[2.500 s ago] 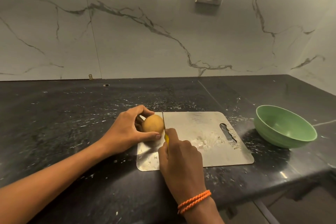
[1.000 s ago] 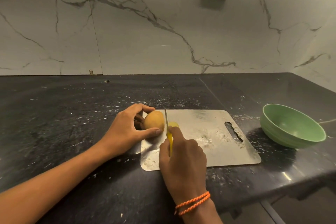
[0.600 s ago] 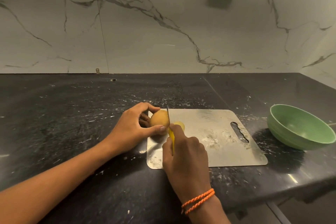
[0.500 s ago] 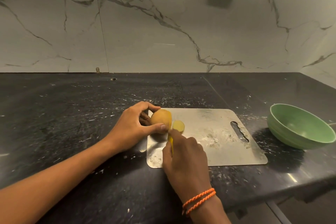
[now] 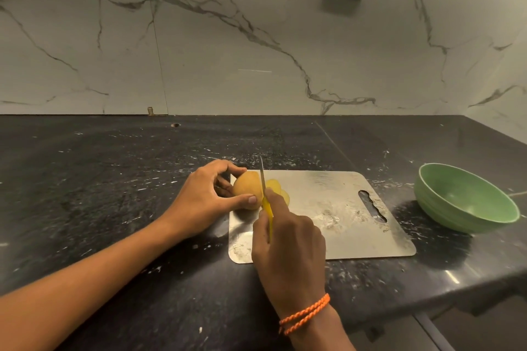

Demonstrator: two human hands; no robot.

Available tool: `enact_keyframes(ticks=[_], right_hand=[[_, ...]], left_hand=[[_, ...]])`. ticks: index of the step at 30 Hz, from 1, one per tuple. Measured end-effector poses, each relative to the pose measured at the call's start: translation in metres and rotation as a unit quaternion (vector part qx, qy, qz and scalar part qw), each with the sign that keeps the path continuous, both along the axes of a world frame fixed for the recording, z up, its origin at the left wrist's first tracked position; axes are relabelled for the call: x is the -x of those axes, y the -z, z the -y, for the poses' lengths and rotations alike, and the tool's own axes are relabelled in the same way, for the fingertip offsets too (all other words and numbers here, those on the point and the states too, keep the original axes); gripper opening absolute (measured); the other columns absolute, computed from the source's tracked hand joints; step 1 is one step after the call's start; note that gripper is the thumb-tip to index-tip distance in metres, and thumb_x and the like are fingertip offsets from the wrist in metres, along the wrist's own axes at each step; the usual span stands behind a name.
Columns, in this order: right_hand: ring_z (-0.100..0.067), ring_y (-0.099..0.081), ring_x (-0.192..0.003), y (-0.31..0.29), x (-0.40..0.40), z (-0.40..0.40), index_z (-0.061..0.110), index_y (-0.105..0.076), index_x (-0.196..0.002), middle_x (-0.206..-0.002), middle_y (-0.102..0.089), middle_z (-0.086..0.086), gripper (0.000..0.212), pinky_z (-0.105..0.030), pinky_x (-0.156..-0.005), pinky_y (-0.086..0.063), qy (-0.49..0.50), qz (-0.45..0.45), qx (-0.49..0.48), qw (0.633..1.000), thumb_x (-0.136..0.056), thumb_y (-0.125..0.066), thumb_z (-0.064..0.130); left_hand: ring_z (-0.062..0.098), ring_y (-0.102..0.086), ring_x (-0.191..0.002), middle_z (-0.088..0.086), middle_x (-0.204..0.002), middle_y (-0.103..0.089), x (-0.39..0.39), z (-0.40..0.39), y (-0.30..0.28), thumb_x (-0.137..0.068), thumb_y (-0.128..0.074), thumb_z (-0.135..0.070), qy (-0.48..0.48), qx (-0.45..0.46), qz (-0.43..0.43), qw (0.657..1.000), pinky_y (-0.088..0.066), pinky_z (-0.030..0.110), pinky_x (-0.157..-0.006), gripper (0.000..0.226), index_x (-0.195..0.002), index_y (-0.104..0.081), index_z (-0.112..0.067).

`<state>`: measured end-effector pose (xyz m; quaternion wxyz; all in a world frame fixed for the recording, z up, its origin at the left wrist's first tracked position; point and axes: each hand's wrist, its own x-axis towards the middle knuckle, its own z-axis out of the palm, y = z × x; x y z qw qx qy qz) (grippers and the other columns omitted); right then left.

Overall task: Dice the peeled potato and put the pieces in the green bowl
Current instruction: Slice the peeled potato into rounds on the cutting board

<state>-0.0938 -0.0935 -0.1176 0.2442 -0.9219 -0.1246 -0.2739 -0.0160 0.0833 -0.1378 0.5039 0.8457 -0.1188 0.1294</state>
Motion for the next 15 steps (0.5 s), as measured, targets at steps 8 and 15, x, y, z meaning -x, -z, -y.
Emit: enact_keyframes(ticks=[8, 15], right_hand=[[-0.027, -0.064, -0.088, 0.0004, -0.0033, 0.0064, 0.028, -0.055, -0.125, -0.101, -0.070, -0.006, 0.026, -0.031, -0.066, -0.033, -0.030, -0.106, 0.046, 0.993, -0.101, -0.048, 0.031], [-0.022, -0.064, -0.098, 0.0022, -0.0035, 0.0086, 0.030, -0.058, -0.126, -0.110, -0.070, -0.001, 0.028, -0.030, -0.070, -0.037, 0.005, -0.119, 0.037, 0.992, -0.101, -0.047, 0.036]], left_hand=[[0.005, -0.069, -0.093, -0.011, -0.116, -0.069, 0.0004, 0.0009, -0.0015, -0.066, -0.089, -0.060, 0.001, -0.010, 0.005, 1.000, -0.060, 0.024, -0.080, 0.068, -0.123, -0.070, -0.029], [0.000, -0.068, -0.097, -0.014, -0.117, -0.068, 0.0012, -0.0025, -0.0015, -0.070, -0.088, -0.057, 0.019, -0.019, -0.008, 1.000, -0.059, 0.020, -0.083, 0.065, -0.126, -0.067, -0.032]])
